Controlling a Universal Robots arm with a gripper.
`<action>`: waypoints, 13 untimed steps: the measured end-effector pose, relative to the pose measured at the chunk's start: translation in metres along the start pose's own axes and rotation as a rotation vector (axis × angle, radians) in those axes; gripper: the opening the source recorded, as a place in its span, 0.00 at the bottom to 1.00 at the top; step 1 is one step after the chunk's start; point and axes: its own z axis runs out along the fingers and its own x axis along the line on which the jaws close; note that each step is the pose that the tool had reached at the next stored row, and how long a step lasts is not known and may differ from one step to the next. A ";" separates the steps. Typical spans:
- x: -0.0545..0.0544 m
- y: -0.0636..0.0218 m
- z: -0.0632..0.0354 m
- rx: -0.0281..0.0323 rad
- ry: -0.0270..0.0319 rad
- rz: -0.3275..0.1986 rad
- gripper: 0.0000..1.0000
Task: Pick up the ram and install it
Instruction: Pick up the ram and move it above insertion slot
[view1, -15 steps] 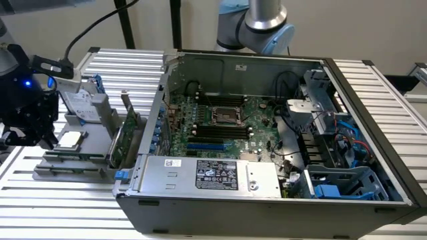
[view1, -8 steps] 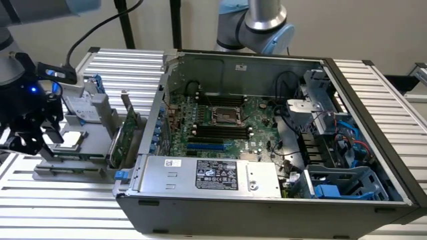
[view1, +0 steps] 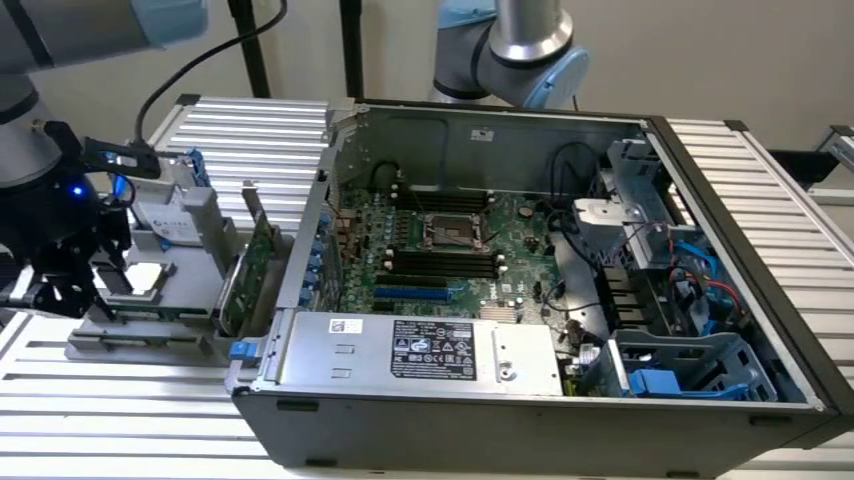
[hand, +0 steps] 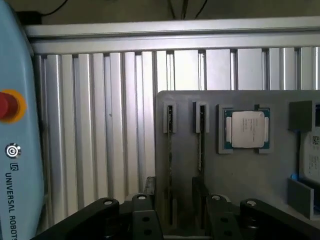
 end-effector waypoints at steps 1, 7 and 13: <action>0.000 -0.0001 0.0018 0.0000 0.0001 0.000 1.00; 0.000 -0.0008 0.0128 0.0001 0.0000 0.000 1.00; 0.001 -0.0014 0.0237 0.0002 0.0000 0.000 1.00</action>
